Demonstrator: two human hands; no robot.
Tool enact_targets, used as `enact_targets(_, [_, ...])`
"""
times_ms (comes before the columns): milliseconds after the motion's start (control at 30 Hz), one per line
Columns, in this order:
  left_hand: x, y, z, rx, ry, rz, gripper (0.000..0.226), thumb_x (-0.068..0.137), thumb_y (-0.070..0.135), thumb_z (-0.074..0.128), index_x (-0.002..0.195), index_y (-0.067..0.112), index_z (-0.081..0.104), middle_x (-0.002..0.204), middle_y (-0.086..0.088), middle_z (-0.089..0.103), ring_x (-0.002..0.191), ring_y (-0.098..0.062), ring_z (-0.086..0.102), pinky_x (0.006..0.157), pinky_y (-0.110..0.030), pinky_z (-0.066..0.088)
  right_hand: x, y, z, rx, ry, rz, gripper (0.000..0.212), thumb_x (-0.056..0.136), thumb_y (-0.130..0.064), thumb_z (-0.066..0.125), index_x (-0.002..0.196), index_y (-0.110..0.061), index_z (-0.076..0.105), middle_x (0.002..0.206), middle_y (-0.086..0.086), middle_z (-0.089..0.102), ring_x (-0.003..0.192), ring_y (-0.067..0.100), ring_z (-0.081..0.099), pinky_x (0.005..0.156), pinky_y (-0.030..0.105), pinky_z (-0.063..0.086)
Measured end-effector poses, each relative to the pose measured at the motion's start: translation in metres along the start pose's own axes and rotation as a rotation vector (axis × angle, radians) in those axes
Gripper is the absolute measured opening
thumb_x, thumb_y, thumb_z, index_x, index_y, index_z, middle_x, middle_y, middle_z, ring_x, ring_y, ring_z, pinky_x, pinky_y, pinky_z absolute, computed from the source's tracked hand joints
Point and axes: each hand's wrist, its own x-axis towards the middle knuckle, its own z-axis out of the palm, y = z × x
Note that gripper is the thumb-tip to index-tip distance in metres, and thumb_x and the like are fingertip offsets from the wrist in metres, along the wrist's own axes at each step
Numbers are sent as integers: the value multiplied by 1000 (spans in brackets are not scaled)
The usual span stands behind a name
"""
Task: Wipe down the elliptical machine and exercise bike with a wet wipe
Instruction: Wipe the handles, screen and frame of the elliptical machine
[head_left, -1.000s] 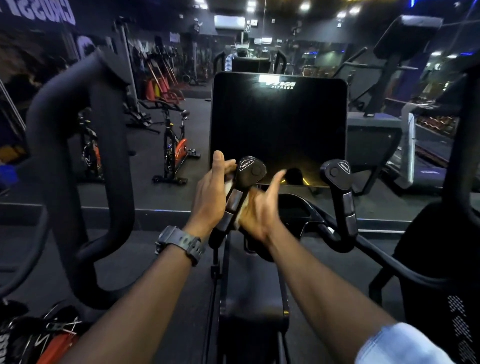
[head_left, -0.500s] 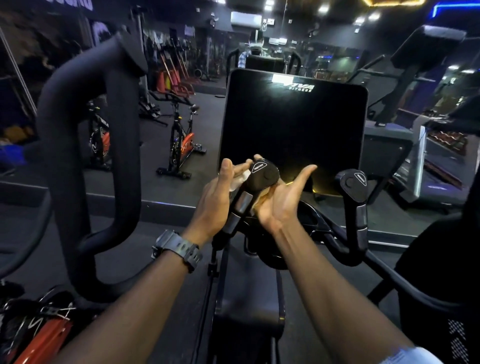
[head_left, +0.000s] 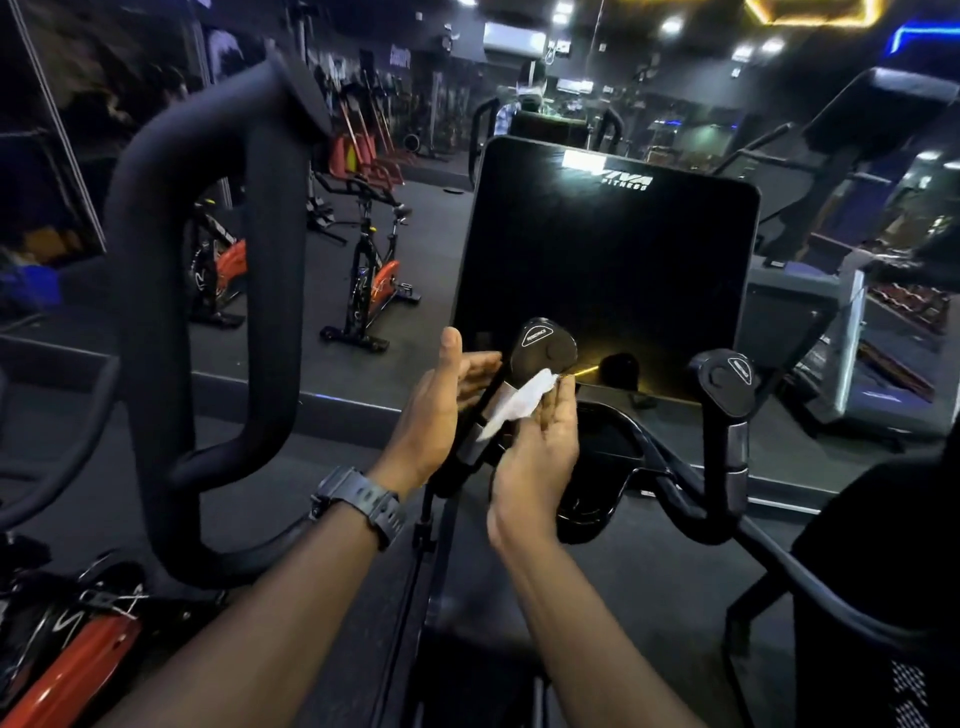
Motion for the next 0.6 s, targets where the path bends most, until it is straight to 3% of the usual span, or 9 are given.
enact_targets(67, [-1,-1,1,-34,30,-30,87,84,77,14,124,22,67,124,5,71,114,-1,66,103,-24,47,-6,11,7,-301,11,-238,61,103,-10,38,156,-28,15,159,-5,30,144,6,31,119,30,28])
enact_targets(133, [-1,-2,1,-54,45,-55,96,80,80,14,132,16,65,128,1,70,118,-6,65,107,-28,46,-1,31,-2,-520,-87,-466,59,106,-21,32,156,-16,1,165,4,6,151,13,9,122,25,15])
enact_targets(267, [-4,-2,-4,-55,50,-44,96,83,78,15,132,12,65,123,-1,72,114,-8,68,102,-25,49,33,55,-35,-895,-205,-767,65,106,-39,21,153,1,1,162,17,-10,152,31,-3,123,46,9])
enact_targets(467, [-5,-8,-3,-70,89,-83,96,81,79,17,126,10,68,117,-5,74,111,-12,69,96,-25,50,20,81,-47,-1412,-545,-1262,67,101,-50,38,153,-10,24,163,4,10,152,29,-1,123,47,2])
enact_targets(600, [-9,-13,-10,-3,116,-55,83,86,82,18,113,25,73,109,3,77,103,-6,72,92,-27,53,54,26,-47,-1521,-524,-1449,71,97,-60,41,151,-14,35,159,4,30,149,24,18,120,49,10])
